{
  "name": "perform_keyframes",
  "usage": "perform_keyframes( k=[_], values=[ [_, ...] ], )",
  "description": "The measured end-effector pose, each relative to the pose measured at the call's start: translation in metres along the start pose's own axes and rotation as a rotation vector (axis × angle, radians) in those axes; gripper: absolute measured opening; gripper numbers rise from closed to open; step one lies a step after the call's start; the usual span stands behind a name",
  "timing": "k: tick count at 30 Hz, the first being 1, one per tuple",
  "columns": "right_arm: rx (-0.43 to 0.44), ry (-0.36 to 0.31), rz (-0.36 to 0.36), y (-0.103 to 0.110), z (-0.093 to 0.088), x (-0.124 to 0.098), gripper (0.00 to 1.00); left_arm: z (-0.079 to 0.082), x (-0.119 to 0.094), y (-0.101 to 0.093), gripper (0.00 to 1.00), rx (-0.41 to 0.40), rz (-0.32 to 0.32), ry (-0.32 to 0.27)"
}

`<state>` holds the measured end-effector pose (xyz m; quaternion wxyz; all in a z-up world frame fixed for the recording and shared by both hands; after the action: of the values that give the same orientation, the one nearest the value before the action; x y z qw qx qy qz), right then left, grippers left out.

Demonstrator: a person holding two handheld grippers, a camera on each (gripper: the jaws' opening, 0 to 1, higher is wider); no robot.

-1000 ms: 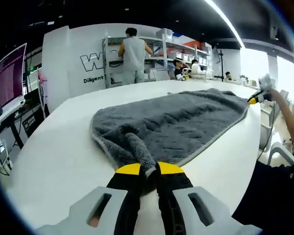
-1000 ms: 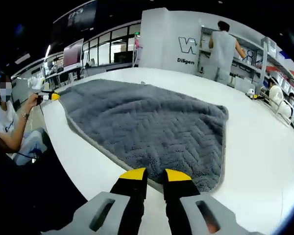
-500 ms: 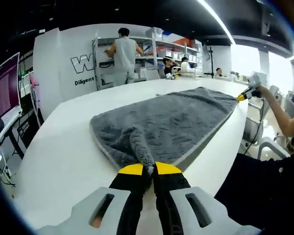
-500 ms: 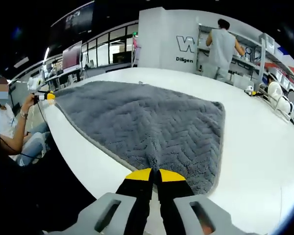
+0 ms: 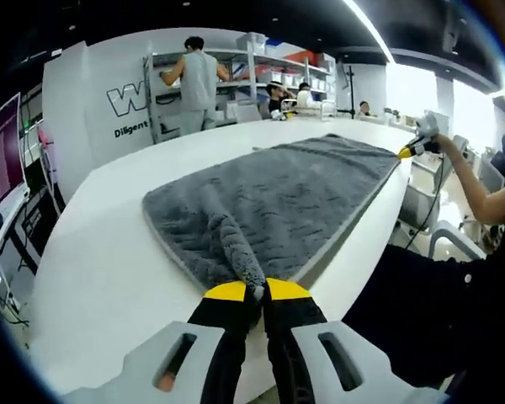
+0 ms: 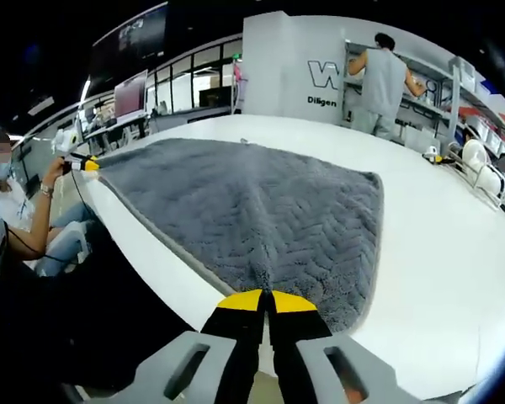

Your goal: Open the folded towel by lifting each exposed corner and separating the folded layers until the towel lies flat within the target outline without major curled edges

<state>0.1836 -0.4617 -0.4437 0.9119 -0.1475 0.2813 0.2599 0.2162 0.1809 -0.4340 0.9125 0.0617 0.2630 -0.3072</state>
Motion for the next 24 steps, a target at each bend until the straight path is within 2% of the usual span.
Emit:
perform_keyframes(
  k=[8,11,13,14,16,17,18,19,21,23,24],
  values=[
    [-0.012,0.023,0.008,0.005,-0.003,-0.002,0.00,-0.004,-0.006,-0.008,0.06,0.028,-0.031,0.050],
    [-0.025,0.034,0.001,0.005,-0.006,-0.001,0.01,-0.005,-0.005,-0.007,0.07,0.027,-0.034,0.051],
    [-0.109,0.049,-0.033,0.003,-0.007,-0.005,0.12,-0.005,-0.006,-0.009,0.11,0.035,-0.050,0.040],
    [-0.130,0.048,-0.047,0.003,-0.007,-0.007,0.17,-0.004,-0.007,-0.009,0.16,0.051,-0.060,0.033],
    [-0.129,0.053,-0.038,0.004,-0.006,-0.014,0.30,-0.001,-0.011,-0.011,0.24,0.045,-0.079,0.011],
    [-0.132,0.034,-0.043,0.001,-0.003,-0.017,0.37,0.001,-0.013,-0.011,0.29,0.046,-0.081,-0.001],
    [-0.113,0.000,-0.051,-0.001,0.001,-0.019,0.41,0.008,-0.016,-0.011,0.32,0.034,-0.067,-0.068],
    [-0.098,-0.046,-0.083,-0.008,0.008,-0.021,0.43,0.012,-0.018,-0.010,0.34,0.018,-0.058,-0.102],
    [-0.101,-0.052,-0.117,-0.016,0.014,-0.022,0.51,0.019,-0.020,-0.009,0.38,0.008,-0.047,-0.160],
    [-0.111,-0.057,-0.148,-0.023,0.021,-0.022,0.58,0.023,-0.017,-0.006,0.46,-0.019,-0.018,-0.193],
    [-0.109,-0.072,-0.157,-0.026,0.025,-0.022,0.58,0.024,-0.015,-0.005,0.51,-0.012,-0.015,-0.191]
  ],
)
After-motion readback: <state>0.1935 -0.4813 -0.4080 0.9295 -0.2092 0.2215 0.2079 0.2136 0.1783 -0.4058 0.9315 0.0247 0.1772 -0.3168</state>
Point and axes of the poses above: the point that each gripper's makers call its tool centre point, and the gripper's own axes: x roughly forward along the fingers, y roughly to its left, z roughly out of its top, the point moved 8 cm from there along -x, roughly backward along the fingers, and after that the axes turned 8 degrees about -x, right-handed, at the moved point
